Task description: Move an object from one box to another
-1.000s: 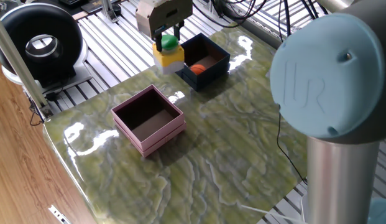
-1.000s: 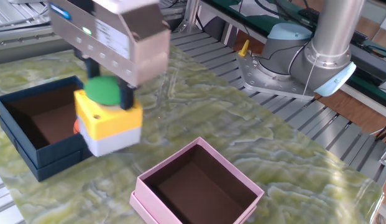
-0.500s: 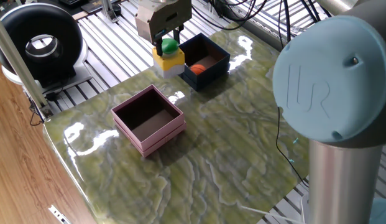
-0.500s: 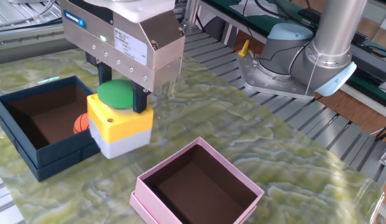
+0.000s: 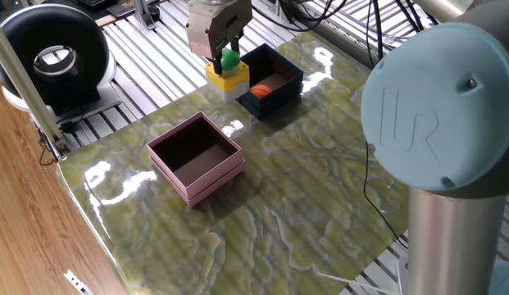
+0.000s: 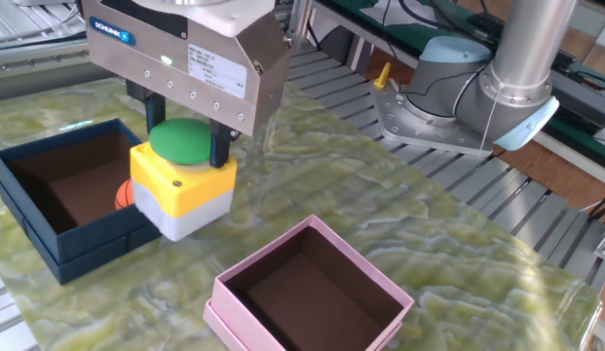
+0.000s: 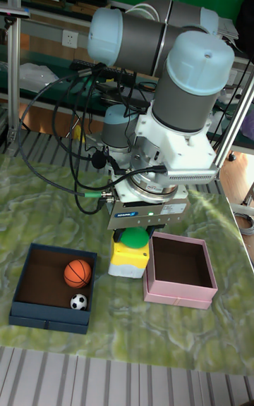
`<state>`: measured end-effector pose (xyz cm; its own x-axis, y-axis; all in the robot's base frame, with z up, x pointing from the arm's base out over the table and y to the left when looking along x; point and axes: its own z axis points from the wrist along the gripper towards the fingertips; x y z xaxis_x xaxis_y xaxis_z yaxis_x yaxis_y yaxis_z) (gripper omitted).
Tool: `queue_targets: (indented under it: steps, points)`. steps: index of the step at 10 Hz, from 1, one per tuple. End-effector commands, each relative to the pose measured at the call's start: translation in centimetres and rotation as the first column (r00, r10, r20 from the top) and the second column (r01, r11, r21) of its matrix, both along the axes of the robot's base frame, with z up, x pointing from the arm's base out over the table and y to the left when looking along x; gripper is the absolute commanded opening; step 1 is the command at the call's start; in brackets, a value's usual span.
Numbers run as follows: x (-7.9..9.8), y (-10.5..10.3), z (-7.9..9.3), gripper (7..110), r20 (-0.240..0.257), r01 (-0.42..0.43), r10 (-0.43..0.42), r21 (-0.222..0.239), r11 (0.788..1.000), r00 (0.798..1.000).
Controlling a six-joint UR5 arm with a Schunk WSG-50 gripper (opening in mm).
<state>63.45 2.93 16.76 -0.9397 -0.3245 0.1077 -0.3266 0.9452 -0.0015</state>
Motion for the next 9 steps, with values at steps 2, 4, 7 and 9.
queue_targets:
  steps: [2,4,7,9]
  points:
    - [-0.6,3.1,0.3,7,0.007,0.023,-0.023,0.023,0.999,1.0]
    - [-1.4,5.0,0.4,7,0.007,0.047,-0.047,0.028,0.998,0.999]
    - [-2.2,8.0,-0.3,7,0.014,0.089,-0.09,0.036,0.995,0.996]
    - [-3.3,10.4,0.0,7,0.003,0.119,-0.119,0.032,0.992,0.993]
